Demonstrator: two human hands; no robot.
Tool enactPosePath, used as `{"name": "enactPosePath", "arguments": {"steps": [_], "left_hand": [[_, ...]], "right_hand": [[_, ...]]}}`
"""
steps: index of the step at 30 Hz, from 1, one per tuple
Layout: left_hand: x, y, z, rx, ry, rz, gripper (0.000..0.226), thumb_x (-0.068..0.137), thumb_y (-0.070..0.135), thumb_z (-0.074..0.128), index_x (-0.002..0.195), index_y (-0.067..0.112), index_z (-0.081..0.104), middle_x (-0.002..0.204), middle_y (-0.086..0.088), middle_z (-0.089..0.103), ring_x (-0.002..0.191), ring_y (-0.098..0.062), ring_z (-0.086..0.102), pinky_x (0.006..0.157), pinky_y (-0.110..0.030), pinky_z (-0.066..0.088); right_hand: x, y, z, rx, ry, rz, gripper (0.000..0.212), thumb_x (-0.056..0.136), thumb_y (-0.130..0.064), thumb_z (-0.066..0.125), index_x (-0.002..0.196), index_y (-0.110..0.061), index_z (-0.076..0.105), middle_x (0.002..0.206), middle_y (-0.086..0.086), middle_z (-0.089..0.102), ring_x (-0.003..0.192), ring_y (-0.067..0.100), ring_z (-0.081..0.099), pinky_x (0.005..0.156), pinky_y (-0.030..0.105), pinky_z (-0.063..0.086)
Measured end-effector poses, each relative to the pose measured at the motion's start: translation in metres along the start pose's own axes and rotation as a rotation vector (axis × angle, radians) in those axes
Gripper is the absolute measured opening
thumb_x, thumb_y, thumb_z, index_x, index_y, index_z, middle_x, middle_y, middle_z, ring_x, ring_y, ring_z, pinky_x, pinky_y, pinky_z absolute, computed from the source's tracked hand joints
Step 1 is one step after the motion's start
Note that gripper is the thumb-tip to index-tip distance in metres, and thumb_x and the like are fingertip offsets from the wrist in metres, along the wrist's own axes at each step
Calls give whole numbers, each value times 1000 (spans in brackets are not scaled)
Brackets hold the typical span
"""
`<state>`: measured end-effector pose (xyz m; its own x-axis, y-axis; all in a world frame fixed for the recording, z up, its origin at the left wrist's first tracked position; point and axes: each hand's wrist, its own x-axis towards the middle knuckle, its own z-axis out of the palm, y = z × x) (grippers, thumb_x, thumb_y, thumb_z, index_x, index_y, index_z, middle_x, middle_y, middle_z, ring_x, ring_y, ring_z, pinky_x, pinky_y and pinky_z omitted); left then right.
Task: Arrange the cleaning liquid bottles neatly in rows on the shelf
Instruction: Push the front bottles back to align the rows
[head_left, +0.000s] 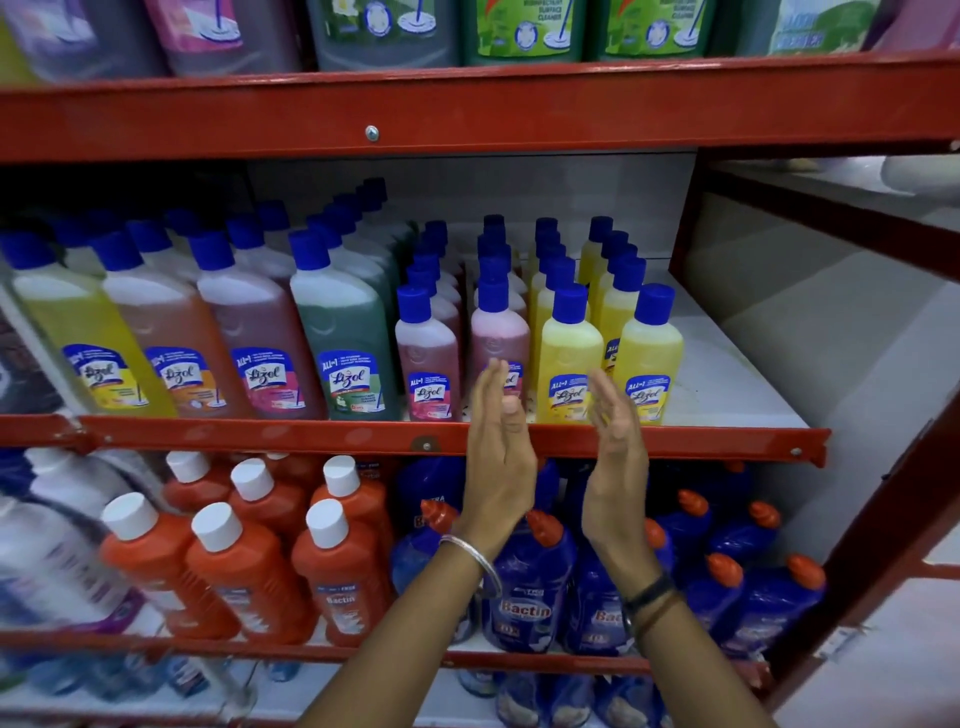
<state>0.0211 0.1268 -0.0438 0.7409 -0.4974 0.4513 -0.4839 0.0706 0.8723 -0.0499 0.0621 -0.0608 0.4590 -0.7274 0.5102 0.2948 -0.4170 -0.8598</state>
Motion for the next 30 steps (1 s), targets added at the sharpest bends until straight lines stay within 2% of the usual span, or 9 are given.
{"name": "enactPosePath", "arguments": {"steps": [1,3,5,7,13,18,22,25,30], "left_hand": [[3,0,-4,-33,27,-7,92,74,79,4,144,23,24,154,8,21,135,15,14,105,1,9],[11,-1,-10,-94,4,-95,102,65,86,2,146,25,13,158,8,9,141,4,6,114,-13,6],[20,-2,-13,-106,-52,-193,116,53,93,-2,147,25,4,159,7,1,143,-2,0,116,-25,3],[26,-1,-14,-96,-78,-239,124,45,96,-4,146,25,2,159,5,0,143,-4,2,113,-24,4],[29,-10,-15,-47,-142,-279,124,47,96,-1,147,23,2,160,-1,4,145,-11,5,121,-41,10],[35,-7,-21,-25,-177,-299,108,61,84,-3,147,19,8,159,-2,7,145,-10,6,121,-36,6],[34,-2,-29,-40,-204,-292,112,54,85,-3,147,22,6,159,1,8,144,-10,8,117,-28,7],[32,-6,-32,-7,-256,-272,123,47,94,-3,147,22,-2,159,2,0,144,-9,2,120,-36,6],[24,-10,-38,7,-315,-266,123,45,96,-1,145,26,-9,158,6,-7,144,-8,-2,120,-39,7]], "right_hand": [[-2,-1,4,16,-67,-31,93,79,-82,21,144,-18,41,152,2,41,143,14,35,118,48,30],[-2,-3,14,37,-246,2,103,74,-87,19,148,-17,34,157,0,34,146,11,28,121,45,24],[3,-4,28,4,-382,142,116,62,-95,14,152,-23,20,162,-7,17,149,5,14,124,40,13],[10,-4,39,4,-435,303,130,48,-102,12,153,-26,10,164,-10,4,149,1,4,125,35,5],[22,-8,56,-26,-375,408,147,30,-105,7,152,-25,-7,162,-9,-10,146,1,-5,122,31,1],[31,-1,68,-33,-308,408,137,40,-104,7,153,-27,-5,164,-7,-7,150,8,-4,125,44,6],[39,0,72,-41,-301,418,130,45,-102,6,153,-29,-1,164,-8,-5,151,7,-3,125,45,6],[39,4,74,-33,-302,425,126,50,-102,9,153,-29,6,164,-9,2,150,6,2,124,45,10],[29,-12,66,58,-295,455,149,27,-106,14,153,-27,-2,163,-9,-4,150,8,0,124,40,8]]}}
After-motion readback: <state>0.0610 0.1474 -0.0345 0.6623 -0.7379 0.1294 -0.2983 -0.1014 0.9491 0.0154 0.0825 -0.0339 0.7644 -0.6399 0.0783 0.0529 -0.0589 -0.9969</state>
